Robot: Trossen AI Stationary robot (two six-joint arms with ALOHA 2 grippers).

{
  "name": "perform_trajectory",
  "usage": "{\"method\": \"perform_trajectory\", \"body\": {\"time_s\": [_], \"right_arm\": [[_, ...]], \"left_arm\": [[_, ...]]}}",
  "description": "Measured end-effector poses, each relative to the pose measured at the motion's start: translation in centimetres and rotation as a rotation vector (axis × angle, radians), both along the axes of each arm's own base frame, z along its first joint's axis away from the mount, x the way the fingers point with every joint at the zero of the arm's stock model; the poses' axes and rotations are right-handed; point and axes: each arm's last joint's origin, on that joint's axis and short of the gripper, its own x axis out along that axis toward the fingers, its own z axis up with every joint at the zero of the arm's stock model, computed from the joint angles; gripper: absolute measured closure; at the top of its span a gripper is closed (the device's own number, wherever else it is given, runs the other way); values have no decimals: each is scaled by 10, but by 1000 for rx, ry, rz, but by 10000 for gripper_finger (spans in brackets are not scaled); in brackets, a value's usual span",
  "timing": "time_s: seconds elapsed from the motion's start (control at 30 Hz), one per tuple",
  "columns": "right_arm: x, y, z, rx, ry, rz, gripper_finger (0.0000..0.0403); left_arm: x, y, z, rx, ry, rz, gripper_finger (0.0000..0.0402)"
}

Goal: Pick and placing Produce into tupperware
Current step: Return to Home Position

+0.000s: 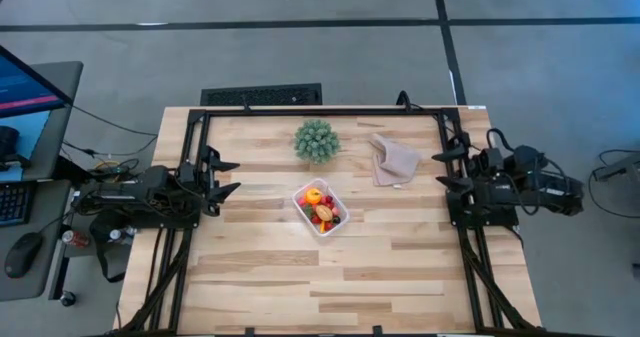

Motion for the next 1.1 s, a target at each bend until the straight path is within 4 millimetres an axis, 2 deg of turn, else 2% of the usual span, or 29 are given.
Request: {"method": "perform_trajectory", "body": {"time_s": [0.17,0.33,0.47,0.7,0.83,0.93,1.1], "right_arm": [[12,-1,-17,8,-78,-7,159],[24,-3,-40,98,-108,-19,159],[26,-3,-47,162,-97,3,159],[28,-1,-52,171,-45,30,159],[34,2,-67,171,-8,50,159],[36,3,-77,184,-59,44,159],[37,3,-80,180,-38,24,159]], "left_arm": [[0,0,0,-17,-2,-6,162],[0,-1,1,-16,-8,-24,162],[0,-1,1,-26,-9,-35,162],[0,-1,0,-20,-7,-33,162],[0,-1,0,-2,-2,-27,162],[0,-1,0,7,-1,-23,162],[0,-1,0,10,2,-21,162]]}}
